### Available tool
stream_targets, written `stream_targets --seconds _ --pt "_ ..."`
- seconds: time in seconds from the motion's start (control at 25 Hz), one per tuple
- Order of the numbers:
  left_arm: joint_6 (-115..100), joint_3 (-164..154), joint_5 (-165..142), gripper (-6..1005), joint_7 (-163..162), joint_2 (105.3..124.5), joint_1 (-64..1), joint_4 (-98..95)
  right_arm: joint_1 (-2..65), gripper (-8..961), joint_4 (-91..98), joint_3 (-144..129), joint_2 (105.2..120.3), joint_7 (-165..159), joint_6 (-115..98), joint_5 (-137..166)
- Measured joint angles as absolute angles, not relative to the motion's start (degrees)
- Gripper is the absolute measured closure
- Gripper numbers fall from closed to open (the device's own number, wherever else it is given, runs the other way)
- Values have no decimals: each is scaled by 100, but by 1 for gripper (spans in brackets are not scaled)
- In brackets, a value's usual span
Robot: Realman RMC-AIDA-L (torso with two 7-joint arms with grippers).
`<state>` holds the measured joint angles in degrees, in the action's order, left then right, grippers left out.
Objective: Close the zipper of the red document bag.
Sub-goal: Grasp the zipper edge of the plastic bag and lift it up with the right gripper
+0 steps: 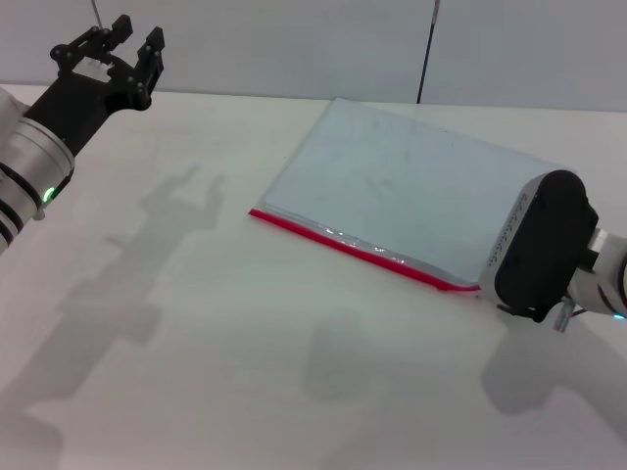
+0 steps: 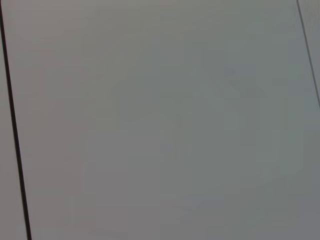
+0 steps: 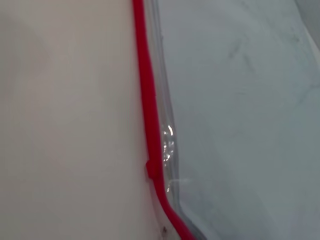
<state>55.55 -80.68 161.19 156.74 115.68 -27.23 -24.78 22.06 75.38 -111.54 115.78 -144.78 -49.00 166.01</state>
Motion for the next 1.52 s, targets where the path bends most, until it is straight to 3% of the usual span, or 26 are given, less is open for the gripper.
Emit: stream_targets --seconds 1.24,1.44,1.52 --pt "5569 -8068 16109 600 15689 11566 -2709 -2487 2628 431 7106 -11082 11566 -13378 -4970 16611" --pt "5569 -8068 16109 599 15688 11568 -2712 -2487 2656 514 7086 -11082 11566 -13376 -5035 16611" --pt "5569 -8068 16109 599 15688 11571 -2717 -2487 2662 596 7092 -11082 11566 -13376 -5050 16611"
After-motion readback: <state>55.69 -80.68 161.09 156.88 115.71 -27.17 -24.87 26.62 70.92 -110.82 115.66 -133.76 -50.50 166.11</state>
